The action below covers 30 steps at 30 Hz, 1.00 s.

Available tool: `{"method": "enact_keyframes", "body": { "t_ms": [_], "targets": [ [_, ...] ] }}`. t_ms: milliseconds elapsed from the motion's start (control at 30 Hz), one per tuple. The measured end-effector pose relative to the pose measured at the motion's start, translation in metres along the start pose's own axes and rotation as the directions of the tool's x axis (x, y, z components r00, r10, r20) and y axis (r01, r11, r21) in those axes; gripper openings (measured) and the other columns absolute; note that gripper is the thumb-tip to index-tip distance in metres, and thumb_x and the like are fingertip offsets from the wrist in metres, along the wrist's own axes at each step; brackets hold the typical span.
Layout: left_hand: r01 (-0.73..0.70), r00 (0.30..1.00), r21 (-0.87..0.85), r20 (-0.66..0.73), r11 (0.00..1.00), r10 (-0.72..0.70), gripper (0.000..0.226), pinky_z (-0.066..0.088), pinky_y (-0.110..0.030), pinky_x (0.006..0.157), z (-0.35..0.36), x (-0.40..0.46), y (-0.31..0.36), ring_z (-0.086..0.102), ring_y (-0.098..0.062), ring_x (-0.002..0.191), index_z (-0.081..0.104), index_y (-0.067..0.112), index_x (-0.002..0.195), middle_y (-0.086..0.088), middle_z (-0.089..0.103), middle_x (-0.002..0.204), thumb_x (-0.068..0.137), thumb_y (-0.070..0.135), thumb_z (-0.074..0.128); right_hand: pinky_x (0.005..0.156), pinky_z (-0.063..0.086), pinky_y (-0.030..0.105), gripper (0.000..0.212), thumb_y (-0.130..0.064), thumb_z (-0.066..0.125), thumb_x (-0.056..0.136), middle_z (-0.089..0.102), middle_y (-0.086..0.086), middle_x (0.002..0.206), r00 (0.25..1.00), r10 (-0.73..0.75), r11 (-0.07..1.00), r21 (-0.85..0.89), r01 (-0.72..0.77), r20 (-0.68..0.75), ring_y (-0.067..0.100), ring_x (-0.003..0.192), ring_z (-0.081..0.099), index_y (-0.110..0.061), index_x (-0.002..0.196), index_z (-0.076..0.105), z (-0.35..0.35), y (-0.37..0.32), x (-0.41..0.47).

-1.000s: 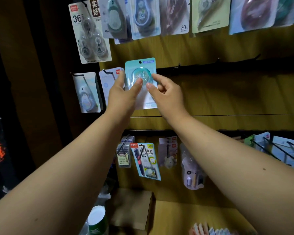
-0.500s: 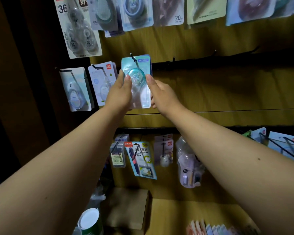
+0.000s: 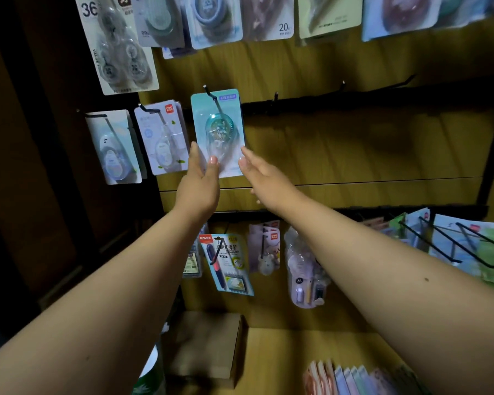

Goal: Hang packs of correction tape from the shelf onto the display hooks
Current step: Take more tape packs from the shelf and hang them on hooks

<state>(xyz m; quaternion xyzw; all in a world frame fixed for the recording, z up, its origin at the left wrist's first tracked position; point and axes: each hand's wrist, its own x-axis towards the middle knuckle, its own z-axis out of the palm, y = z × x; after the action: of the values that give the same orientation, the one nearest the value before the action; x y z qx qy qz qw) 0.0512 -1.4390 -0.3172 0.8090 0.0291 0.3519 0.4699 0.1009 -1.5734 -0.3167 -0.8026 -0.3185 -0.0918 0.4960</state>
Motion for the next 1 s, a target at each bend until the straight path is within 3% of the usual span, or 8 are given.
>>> {"method": "enact_keyframes", "body": {
  "t_ms": [133,233,367,500,700,767,833,1000],
  "targets": [
    [0.078,0.997,0.088,-0.023,0.993,-0.076,0.063,0.036,-0.040,0.111,0.002,-0.036,-0.014,0.044,-0.031,0.135,0.023,0.022,0.154,-0.011,0.042,0.151,0.099,0.050,0.037,0.104,0.043,0.043,0.051,-0.051,0.035,0.097,0.045,0.003,0.145,1.000,0.021,0.998,0.062,-0.020,-0.004,0.024,0.119,0.051,-0.031,0.144,0.037,-0.008,0.004,-0.030],
    [0.168,0.986,0.095,-0.031,0.981,-0.165,0.053,0.051,-0.047,0.094,0.004,-0.064,-0.025,0.064,-0.030,0.106,0.052,0.016,0.129,-0.010,0.065,0.117,0.094,0.055,0.044,0.091,0.046,0.038,0.044,-0.046,0.038,0.098,0.062,-0.001,0.103,0.996,0.088,0.988,0.131,-0.082,-0.036,0.016,0.098,0.054,-0.018,0.130,0.053,-0.005,0.012,-0.056],
    [0.203,0.978,0.142,0.026,0.969,-0.209,0.029,0.054,-0.043,0.083,0.016,-0.111,-0.041,0.068,-0.028,0.085,0.058,0.017,0.095,-0.007,0.068,0.087,0.097,0.044,0.048,0.071,0.045,0.039,0.045,-0.045,0.042,0.097,0.056,-0.001,0.069,0.976,0.218,0.962,0.173,-0.210,-0.026,0.019,0.068,0.055,-0.006,0.097,0.062,0.015,0.044,-0.094],
    [0.218,0.964,0.244,0.100,0.945,-0.248,0.027,0.046,-0.030,0.072,0.030,-0.158,-0.067,0.065,-0.026,0.086,0.059,0.016,0.089,-0.006,0.069,0.088,0.097,0.040,0.050,0.067,0.044,0.031,0.045,-0.040,0.041,0.099,0.056,0.001,0.067,0.943,0.329,0.935,0.122,-0.333,0.058,0.014,0.061,0.054,0.000,0.100,0.062,0.030,0.076,-0.143],
    [0.337,0.882,0.281,0.240,0.899,-0.406,0.028,0.054,-0.040,0.078,0.052,-0.204,-0.103,0.069,-0.030,0.085,0.053,0.019,0.081,-0.006,0.070,0.086,0.094,0.044,0.053,0.054,0.038,0.024,0.039,-0.036,0.043,0.100,0.052,0.004,0.067,0.857,0.507,0.856,0.060,-0.513,0.095,0.015,0.056,0.049,-0.003,0.090,0.063,0.032,0.128,-0.189],
    [0.346,0.861,0.307,0.272,0.887,-0.430,0.028,0.053,-0.040,0.076,0.058,-0.212,-0.108,0.068,-0.032,0.086,0.055,0.017,0.083,-0.008,0.070,0.086,0.094,0.043,0.053,0.061,0.040,0.028,0.038,-0.037,0.042,0.099,0.054,0.006,0.069,0.827,0.558,0.828,0.028,-0.561,0.074,0.020,0.062,0.053,-0.010,0.081,0.062,0.029,0.147,-0.198],
    [0.351,0.846,0.327,0.292,0.878,-0.447,0.031,0.055,-0.041,0.077,0.063,-0.218,-0.110,0.068,-0.034,0.088,0.057,0.015,0.085,-0.011,0.071,0.088,0.093,0.044,0.054,0.069,0.040,0.033,0.048,-0.039,0.041,0.099,0.056,0.011,0.071,0.805,0.590,0.807,-0.019,-0.590,0.059,0.027,0.072,0.054,0.002,0.089,0.065,0.027,0.167,-0.205],
    [0.353,0.821,0.353,0.329,0.867,-0.468,0.025,0.048,-0.032,0.082,0.075,-0.227,-0.114,0.065,-0.030,0.096,0.057,0.017,0.089,-0.012,0.071,0.098,0.095,0.041,0.053,0.069,0.040,0.032,0.052,-0.042,0.042,0.098,0.056,0.017,0.077,0.742,0.668,0.744,-0.073,-0.664,0.057,0.027,0.071,0.053,0.004,0.088,0.063,0.024,0.204,-0.225]
  ]
}}
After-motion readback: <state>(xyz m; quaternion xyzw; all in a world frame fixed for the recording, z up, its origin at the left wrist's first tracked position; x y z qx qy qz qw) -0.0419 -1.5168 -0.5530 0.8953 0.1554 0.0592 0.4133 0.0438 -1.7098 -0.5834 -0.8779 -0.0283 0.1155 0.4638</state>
